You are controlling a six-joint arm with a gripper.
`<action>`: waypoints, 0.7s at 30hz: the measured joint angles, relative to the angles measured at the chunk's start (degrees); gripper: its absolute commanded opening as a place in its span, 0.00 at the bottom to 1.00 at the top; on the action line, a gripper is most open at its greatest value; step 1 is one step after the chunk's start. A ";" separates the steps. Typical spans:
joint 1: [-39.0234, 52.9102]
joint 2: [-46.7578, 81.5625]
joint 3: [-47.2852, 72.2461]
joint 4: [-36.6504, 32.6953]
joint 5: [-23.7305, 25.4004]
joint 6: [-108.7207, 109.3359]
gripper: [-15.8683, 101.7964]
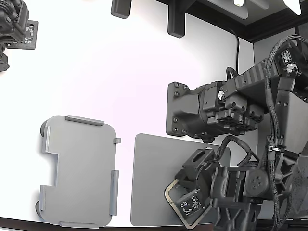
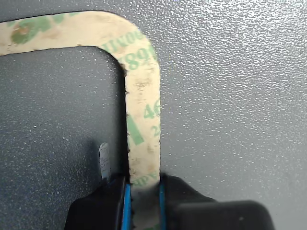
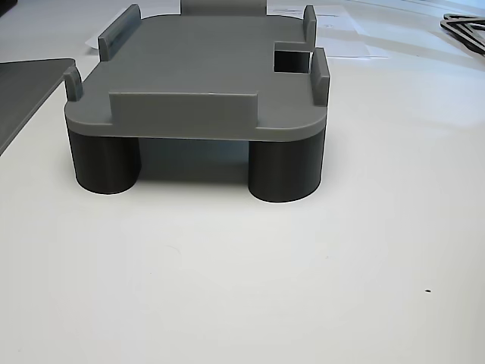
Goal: Move top rectangular frame to the holder.
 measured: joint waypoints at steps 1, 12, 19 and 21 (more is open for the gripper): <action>0.00 0.00 0.00 0.18 0.18 0.79 0.10; -3.08 -2.64 -9.40 8.79 1.41 4.48 0.04; -7.91 -1.14 -22.85 16.79 2.55 17.93 0.05; -10.28 -0.53 -26.37 17.14 2.37 21.97 0.05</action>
